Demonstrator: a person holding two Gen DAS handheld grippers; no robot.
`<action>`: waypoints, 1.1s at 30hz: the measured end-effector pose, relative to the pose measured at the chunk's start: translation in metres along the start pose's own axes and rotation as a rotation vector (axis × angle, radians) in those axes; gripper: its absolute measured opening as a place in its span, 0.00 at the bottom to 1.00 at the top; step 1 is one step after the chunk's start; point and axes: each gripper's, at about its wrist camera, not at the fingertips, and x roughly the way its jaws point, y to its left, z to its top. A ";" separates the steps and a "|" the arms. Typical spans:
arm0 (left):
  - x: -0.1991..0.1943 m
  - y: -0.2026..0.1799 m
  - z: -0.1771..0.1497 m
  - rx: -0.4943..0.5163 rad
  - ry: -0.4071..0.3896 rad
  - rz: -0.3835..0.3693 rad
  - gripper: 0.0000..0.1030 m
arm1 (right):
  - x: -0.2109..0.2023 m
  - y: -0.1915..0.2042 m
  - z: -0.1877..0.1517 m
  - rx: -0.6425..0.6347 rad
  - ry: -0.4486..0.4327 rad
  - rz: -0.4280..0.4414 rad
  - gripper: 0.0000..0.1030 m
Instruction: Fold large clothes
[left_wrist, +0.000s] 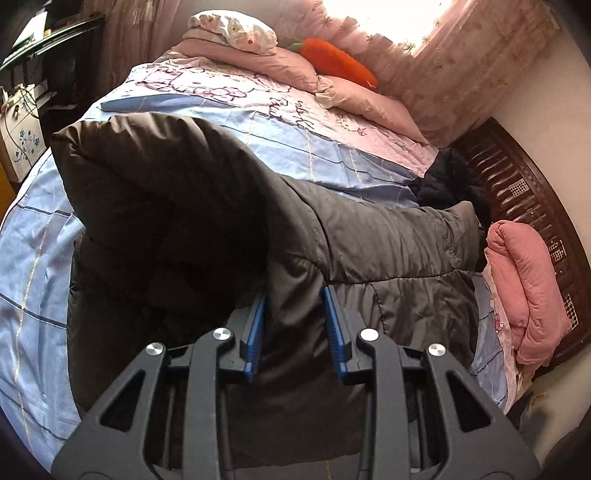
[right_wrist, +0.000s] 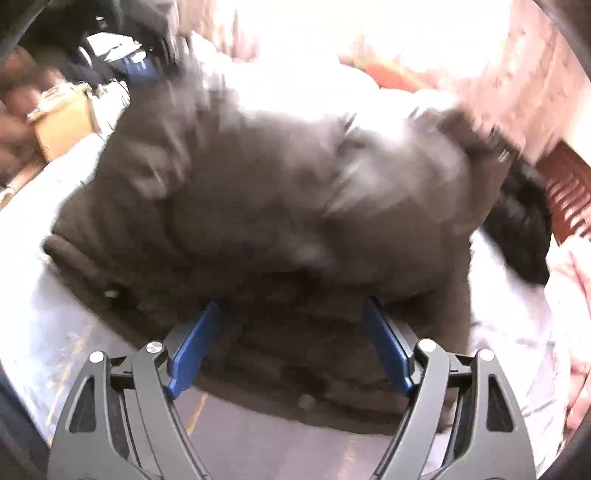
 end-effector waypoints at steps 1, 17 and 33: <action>0.000 -0.001 0.001 -0.001 0.000 0.001 0.29 | -0.016 -0.013 0.008 0.039 -0.056 -0.003 0.87; 0.014 -0.008 0.001 0.005 0.016 0.013 0.40 | 0.108 -0.185 0.127 0.840 0.176 0.371 0.11; -0.020 -0.032 -0.121 0.208 0.181 0.089 0.53 | -0.041 -0.113 0.003 0.293 0.192 0.536 0.11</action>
